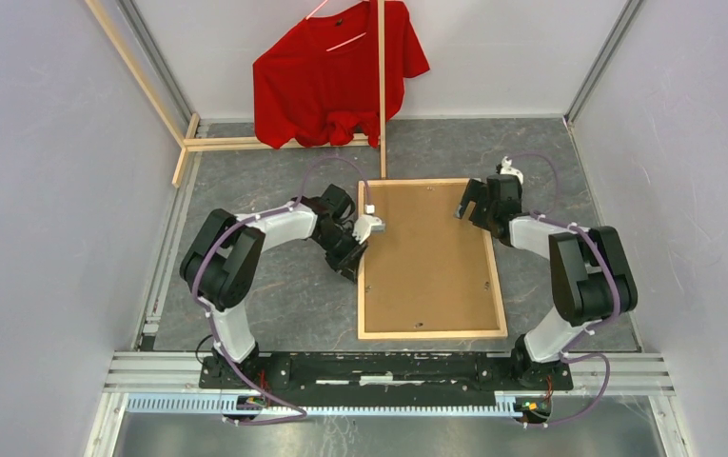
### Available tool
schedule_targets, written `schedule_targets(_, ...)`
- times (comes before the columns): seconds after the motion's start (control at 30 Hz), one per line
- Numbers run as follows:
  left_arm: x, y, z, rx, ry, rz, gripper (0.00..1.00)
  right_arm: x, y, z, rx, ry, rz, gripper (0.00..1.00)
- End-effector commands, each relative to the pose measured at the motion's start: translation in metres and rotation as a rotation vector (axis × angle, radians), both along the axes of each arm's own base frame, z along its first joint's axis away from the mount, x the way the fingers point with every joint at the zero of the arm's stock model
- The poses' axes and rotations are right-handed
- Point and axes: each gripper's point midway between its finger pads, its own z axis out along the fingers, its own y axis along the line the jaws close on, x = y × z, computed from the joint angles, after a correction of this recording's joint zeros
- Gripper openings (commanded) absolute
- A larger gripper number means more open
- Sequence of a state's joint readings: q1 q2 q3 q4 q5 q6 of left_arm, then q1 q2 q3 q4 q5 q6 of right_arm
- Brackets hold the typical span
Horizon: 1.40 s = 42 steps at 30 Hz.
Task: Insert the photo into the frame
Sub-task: Adjust the photo frame at the center of the board.
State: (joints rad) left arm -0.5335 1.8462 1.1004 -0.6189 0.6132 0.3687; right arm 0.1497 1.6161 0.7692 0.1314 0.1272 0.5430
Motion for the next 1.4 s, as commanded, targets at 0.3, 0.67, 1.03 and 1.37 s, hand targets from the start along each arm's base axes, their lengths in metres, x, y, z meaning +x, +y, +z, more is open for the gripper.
schedule_targets(0.3, -0.07, -0.018, -0.005, 0.057, -0.044, -0.293, 0.18, -0.035, 0.094, -0.016, 0.196, 0.072, 0.297, 0.96)
schedule_targets(0.67, -0.087, -0.011, 0.003, 0.067, -0.034, -0.423, 0.18, -0.052, 0.224, -0.011, 0.253, 0.105, 0.602, 0.95)
schedule_targets(1.03, -0.101, 0.008, -0.001, 0.095, -0.011, -0.492, 0.18, -0.064, 0.326, -0.016, 0.299, 0.166, 0.767, 0.93)
schedule_targets(1.37, -0.067, -0.006, 0.059, 0.006, -0.072, -0.439, 0.42, -0.022, 0.238, 0.047, 0.178, 0.031, 0.561, 0.98)
